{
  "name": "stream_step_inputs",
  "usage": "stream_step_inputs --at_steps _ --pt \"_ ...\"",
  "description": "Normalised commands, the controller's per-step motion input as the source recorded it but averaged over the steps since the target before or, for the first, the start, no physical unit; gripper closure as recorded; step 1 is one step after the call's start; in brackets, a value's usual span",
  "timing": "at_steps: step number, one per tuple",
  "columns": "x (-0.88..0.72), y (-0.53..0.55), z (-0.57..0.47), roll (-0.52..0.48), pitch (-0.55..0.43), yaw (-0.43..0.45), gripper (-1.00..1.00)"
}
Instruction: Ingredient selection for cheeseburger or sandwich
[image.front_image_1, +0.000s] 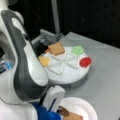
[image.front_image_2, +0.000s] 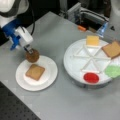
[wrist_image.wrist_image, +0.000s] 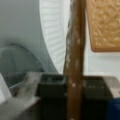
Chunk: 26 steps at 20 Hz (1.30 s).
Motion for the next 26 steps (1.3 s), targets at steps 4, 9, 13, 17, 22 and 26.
stream_step_inputs --at_steps 4,9,13,17,22,26 --pt "0.35 -0.28 -0.3 -0.053 0.06 0.285 1.0" --pt "0.38 -0.21 -0.2 -0.011 0.046 0.277 1.0" --pt "0.39 -0.14 -0.08 0.027 0.018 0.25 1.0" --pt "0.37 -0.11 -0.04 0.036 0.02 0.223 1.0" --pt "0.34 -0.12 -0.06 0.021 0.024 0.194 1.0" --pt "0.31 -0.13 -0.05 0.015 0.049 0.176 1.0"
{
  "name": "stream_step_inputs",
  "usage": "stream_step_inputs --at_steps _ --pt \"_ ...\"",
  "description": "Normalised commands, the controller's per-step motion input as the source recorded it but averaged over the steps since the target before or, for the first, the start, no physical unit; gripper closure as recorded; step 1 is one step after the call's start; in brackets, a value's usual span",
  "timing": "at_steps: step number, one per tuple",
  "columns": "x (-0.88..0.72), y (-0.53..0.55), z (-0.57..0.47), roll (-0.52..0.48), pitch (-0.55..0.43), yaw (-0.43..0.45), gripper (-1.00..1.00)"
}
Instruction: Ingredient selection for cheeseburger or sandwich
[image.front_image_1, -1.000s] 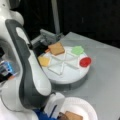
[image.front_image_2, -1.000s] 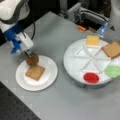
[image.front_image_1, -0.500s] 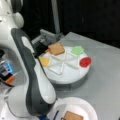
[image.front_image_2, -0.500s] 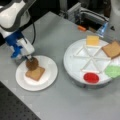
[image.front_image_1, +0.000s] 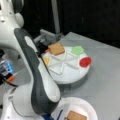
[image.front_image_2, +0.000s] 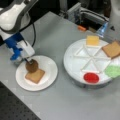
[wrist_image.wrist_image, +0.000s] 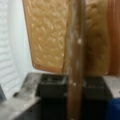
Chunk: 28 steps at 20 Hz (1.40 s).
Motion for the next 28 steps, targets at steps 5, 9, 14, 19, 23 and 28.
stream_step_inputs --at_steps 5,9,14,19,23,28 --pt "0.27 -0.11 0.04 0.018 0.103 0.173 1.0" --pt "0.21 -0.1 0.18 0.039 0.169 0.182 1.0" --pt "0.19 -0.08 0.28 0.039 0.21 0.173 1.0" --pt "0.22 -0.04 0.23 -0.015 0.211 0.145 1.0" --pt "0.26 -0.02 0.07 -0.034 0.173 0.137 1.0" --pt "0.32 0.0 0.01 -0.045 0.153 0.124 1.0"
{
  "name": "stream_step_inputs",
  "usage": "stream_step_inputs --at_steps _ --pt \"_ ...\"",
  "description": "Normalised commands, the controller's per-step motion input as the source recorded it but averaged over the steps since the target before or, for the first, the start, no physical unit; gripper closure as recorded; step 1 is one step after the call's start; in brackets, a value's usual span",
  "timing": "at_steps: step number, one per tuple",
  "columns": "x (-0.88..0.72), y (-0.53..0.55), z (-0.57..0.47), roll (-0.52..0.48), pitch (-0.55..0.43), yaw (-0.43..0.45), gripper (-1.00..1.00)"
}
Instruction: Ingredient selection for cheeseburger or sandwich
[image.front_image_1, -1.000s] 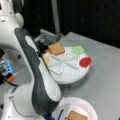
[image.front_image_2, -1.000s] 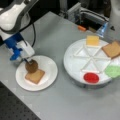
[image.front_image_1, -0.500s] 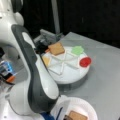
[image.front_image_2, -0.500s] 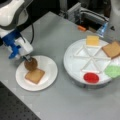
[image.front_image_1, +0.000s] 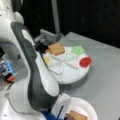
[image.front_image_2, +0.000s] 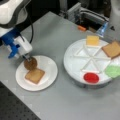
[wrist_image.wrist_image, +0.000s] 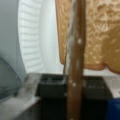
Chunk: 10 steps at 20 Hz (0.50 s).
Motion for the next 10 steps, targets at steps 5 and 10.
stream_step_inputs --at_steps 5,10 --pt "0.37 0.0 0.01 -0.042 0.15 0.108 1.0" --pt "0.37 -0.04 -0.02 -0.04 0.144 0.1 1.0"
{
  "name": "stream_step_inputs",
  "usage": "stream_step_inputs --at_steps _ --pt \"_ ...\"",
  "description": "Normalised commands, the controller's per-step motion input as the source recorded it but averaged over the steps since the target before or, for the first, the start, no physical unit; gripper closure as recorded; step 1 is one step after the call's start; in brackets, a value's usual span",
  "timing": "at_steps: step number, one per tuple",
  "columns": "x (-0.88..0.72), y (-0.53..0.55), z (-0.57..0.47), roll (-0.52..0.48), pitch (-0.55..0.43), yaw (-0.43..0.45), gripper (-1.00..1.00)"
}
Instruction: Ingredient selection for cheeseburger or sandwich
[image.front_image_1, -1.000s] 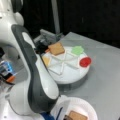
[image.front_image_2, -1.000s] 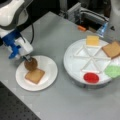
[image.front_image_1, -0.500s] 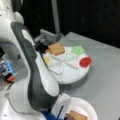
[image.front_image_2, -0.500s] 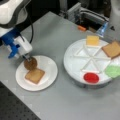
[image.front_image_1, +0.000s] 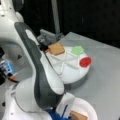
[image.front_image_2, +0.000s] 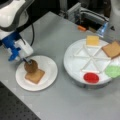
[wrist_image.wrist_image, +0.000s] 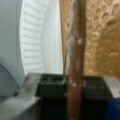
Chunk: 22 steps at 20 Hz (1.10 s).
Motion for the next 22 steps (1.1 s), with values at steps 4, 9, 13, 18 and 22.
stream_step_inputs --at_steps 4,9,13,18,22 --pt "0.37 -0.1 -0.09 -0.046 0.127 0.103 1.0" --pt "0.35 -0.1 -0.06 -0.016 0.115 0.121 1.0" --pt "0.35 -0.08 0.0 -0.001 0.101 0.132 1.0" --pt "0.33 -0.09 0.02 0.004 0.093 0.142 1.0" --pt "0.31 -0.1 0.03 -0.002 0.089 0.149 1.0"
